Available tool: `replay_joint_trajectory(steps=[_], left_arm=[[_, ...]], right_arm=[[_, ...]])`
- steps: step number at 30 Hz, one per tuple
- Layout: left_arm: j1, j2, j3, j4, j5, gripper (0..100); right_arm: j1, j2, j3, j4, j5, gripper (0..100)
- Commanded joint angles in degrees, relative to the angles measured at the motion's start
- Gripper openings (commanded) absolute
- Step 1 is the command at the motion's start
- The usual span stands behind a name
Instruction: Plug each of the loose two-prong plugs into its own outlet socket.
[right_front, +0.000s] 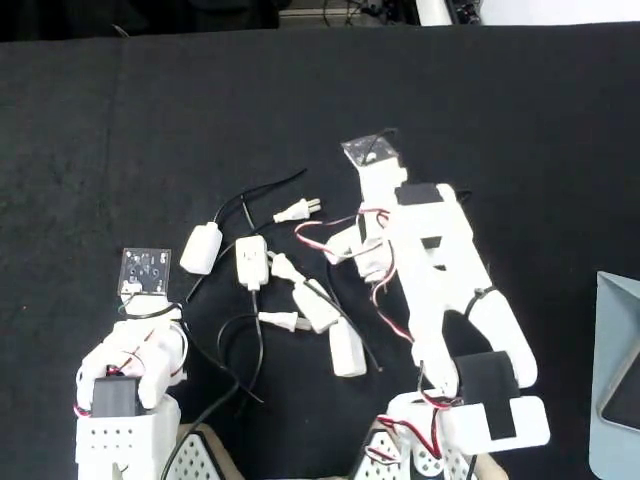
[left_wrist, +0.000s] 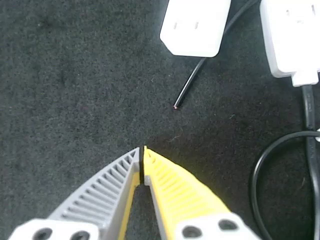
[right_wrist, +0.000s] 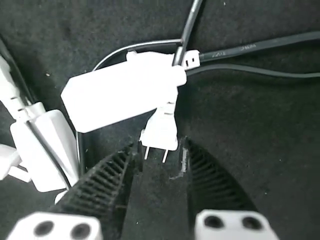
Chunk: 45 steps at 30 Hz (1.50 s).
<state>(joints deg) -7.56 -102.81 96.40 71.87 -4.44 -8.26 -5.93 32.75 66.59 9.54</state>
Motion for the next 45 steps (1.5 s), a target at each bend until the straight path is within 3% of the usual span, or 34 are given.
replay_joint_trajectory(steps=[1, 9, 25, 31, 37, 45], left_arm=[[0.0, -0.1, 1.0, 0.4, 0.4, 3], [0.0, -0.1, 1.0, 0.4, 0.4, 3], [0.0, -0.1, 1.0, 0.4, 0.4, 3], [0.0, -0.1, 1.0, 0.4, 0.4, 3], [0.0, -0.1, 1.0, 0.4, 0.4, 3], [0.0, -0.1, 1.0, 0.4, 0.4, 3]], right_arm=[[-0.9, -0.1, -1.8, 0.4, 0.0, 13.5], [-4.6, 0.0, 1.4, -3.3, -1.9, 13.5], [3.4, 17.7, -5.8, -4.4, -1.9, 13.5], [4.0, 16.7, -5.8, -4.3, -0.3, 12.5], [4.0, 14.3, -5.8, -4.2, 2.4, 0.9], [3.8, 7.0, -5.8, 2.3, 2.9, 1.2]])
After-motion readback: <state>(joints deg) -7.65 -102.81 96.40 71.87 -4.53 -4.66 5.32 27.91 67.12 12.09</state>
